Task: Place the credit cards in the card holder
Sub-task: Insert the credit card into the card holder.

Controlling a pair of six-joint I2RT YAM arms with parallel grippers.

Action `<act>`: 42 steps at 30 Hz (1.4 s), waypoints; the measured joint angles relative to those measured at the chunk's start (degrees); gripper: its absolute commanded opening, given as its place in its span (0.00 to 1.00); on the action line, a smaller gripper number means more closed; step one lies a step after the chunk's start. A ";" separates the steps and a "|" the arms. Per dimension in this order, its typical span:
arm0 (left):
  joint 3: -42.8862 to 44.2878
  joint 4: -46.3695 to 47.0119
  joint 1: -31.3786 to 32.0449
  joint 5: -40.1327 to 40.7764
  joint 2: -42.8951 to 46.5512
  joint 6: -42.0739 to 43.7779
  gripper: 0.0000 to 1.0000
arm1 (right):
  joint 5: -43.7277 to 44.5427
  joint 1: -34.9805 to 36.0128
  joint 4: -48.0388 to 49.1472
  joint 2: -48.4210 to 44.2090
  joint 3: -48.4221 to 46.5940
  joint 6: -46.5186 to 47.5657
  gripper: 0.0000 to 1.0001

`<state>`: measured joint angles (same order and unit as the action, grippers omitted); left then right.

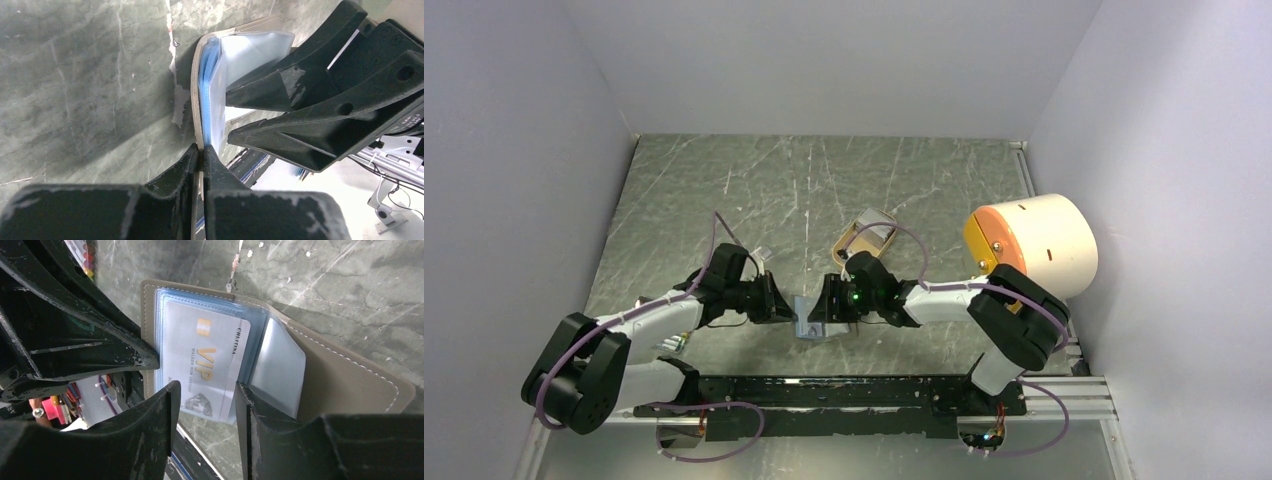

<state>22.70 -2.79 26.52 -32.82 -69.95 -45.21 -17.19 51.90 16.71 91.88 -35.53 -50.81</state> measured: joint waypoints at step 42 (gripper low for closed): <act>-1.07 6.45 0.00 -5.09 1.29 -5.38 0.09 | -3.19 0.07 15.06 -0.33 7.10 -4.26 0.58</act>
<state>21.63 3.66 26.52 -37.91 -68.66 -50.59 -20.38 51.96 31.77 91.55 -28.42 -55.07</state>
